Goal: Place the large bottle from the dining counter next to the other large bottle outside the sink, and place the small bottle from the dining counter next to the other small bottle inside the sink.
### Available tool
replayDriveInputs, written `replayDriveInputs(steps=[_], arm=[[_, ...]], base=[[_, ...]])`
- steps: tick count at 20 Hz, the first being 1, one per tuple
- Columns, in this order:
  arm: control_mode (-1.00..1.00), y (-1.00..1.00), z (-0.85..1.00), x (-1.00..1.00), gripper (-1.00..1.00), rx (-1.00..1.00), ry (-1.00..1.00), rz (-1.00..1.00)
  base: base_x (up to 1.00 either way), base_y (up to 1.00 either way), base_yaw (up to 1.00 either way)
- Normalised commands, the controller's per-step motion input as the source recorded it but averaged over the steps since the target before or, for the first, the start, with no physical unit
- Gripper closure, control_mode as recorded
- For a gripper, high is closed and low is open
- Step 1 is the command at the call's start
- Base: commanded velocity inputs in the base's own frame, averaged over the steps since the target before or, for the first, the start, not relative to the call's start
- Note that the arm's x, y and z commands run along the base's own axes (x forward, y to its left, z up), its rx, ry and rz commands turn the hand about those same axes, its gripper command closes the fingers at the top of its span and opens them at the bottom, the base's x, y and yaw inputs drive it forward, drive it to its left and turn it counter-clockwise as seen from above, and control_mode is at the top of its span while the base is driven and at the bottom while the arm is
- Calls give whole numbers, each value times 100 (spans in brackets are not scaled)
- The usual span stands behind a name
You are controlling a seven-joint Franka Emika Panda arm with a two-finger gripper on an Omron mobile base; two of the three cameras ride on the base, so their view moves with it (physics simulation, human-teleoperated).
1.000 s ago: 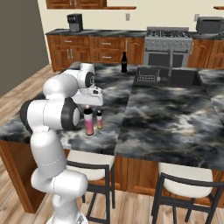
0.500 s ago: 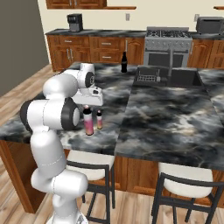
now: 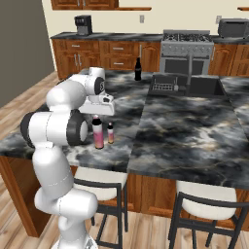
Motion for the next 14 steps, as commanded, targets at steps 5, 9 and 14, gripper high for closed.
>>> replayDriveInputs(steps=[5, 9, 14], arm=[[-100, -8, 55, -45, 100, 2, -1, 1], [-100, -12, 37, -53, 100, 1, -4, 2], [-100, -17, 22, -79, 100, 3, -7, 2]], base=[[0, 0, 0], [0, 0, 0], [0, 0, 0]])
